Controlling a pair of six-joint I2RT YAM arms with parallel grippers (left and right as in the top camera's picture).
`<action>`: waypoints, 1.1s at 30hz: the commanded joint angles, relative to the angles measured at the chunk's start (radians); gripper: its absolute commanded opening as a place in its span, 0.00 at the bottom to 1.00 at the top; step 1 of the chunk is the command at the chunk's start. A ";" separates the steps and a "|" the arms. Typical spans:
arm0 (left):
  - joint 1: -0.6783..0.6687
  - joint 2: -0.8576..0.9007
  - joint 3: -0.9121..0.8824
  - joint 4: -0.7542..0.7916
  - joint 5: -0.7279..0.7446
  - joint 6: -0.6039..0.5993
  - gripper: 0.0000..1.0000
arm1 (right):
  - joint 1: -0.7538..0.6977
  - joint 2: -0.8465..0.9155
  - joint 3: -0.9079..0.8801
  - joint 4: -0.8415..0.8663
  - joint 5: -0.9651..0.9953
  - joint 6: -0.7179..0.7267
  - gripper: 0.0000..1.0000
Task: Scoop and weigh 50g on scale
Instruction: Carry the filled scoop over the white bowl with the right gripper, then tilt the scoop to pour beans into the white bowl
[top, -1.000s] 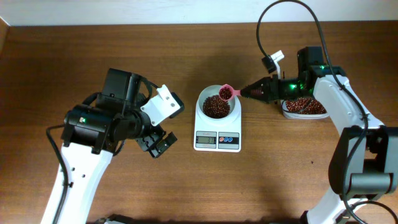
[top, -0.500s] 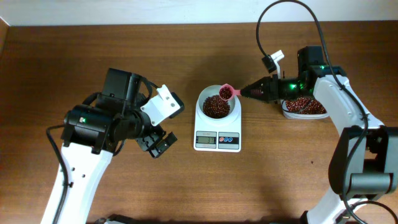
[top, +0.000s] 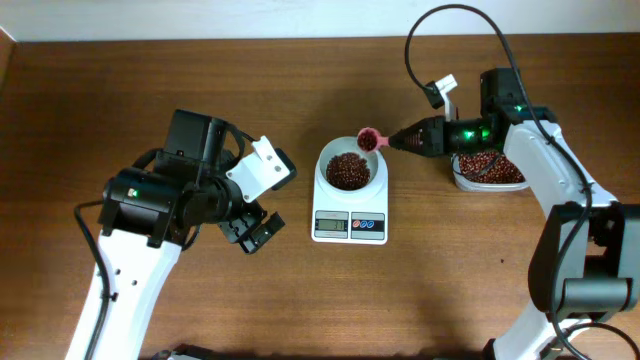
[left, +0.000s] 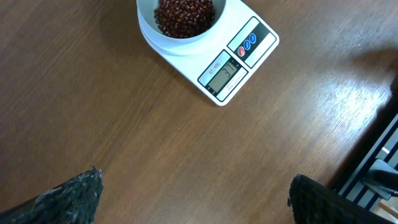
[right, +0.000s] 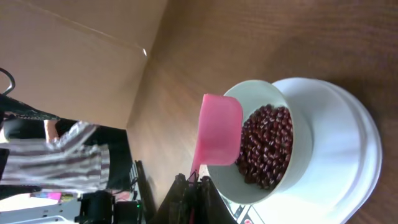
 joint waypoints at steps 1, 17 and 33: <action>0.006 0.001 0.013 0.002 0.015 0.020 0.99 | 0.032 0.009 0.002 0.009 0.058 -0.006 0.04; 0.006 0.001 0.013 0.002 0.015 0.020 0.99 | 0.244 -0.051 0.122 -0.071 0.595 -0.007 0.04; 0.006 0.001 0.013 0.002 0.015 0.020 0.99 | 0.317 -0.144 0.134 -0.127 0.682 0.013 0.04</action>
